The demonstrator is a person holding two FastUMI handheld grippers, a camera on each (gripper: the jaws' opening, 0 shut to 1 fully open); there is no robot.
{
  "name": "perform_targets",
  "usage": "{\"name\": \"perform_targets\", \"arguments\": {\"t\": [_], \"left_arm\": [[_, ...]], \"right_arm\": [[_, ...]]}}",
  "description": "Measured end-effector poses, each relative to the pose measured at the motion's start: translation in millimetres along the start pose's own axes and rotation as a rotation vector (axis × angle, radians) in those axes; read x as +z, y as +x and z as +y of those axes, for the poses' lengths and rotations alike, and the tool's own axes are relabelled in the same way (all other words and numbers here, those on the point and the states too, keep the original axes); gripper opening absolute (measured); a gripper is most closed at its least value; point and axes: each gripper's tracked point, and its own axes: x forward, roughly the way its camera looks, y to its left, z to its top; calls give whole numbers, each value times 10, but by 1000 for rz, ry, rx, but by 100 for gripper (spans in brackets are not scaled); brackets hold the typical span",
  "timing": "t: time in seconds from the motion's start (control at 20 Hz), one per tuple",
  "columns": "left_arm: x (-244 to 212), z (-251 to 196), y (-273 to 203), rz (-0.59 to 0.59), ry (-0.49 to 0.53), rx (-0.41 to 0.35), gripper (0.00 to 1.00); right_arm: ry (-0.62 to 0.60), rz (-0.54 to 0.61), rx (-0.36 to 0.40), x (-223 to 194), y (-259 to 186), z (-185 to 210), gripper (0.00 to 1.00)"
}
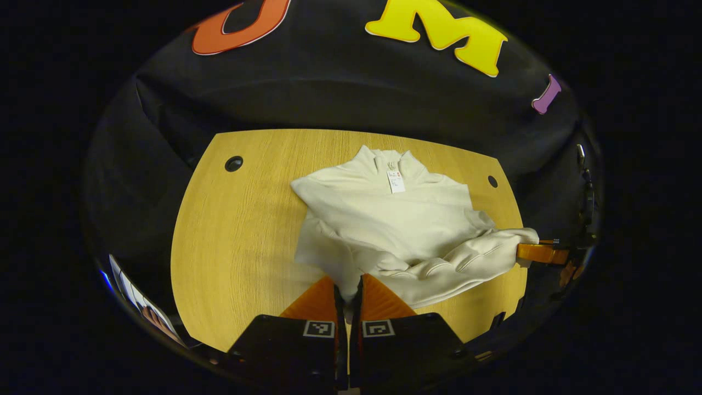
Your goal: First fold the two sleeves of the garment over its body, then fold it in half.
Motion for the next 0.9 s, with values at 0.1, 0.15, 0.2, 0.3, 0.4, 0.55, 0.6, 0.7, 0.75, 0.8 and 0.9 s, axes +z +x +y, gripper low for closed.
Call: {"name": "perform_targets", "arguments": {"t": [0.1,0.15,0.2,0.3,0.4,0.55,0.6,0.7,0.75,0.8,0.9], "left_arm": [[558,900,-635,-6,-17,-11,5],[807,1302,-932,-11,-25,-18,5],[1101,1749,-1215,-16,-32,-21,5],[1154,1841,-1211,-4,-33,-24,4],[480,821,-295,22,-32,-8,4],[650,1284,-165,81,-68,4,5],[733,1494,-143,97,-74,7,5],[812,1586,-3,114,-73,15,5],[832,1652,57,121,-64,17,5],[866,1727,97,132,-51,13,5],[901,1868,78,143,-32,23,5]], "right_arm": [[9,-15,0,247,15,16,2],[13,-24,2,357,8,28,2],[13,-29,0,465,55,41,2],[29,-31,-1,684,200,47,2],[63,-18,7,842,362,19,2],[147,16,25,1050,804,-66,1],[177,32,31,1069,1024,-165,2],[220,44,33,1128,1254,-223,1],[232,49,29,1160,1391,-223,1],[238,53,17,1184,1528,-255,2],[231,56,-1,1220,1693,-294,2]]}}
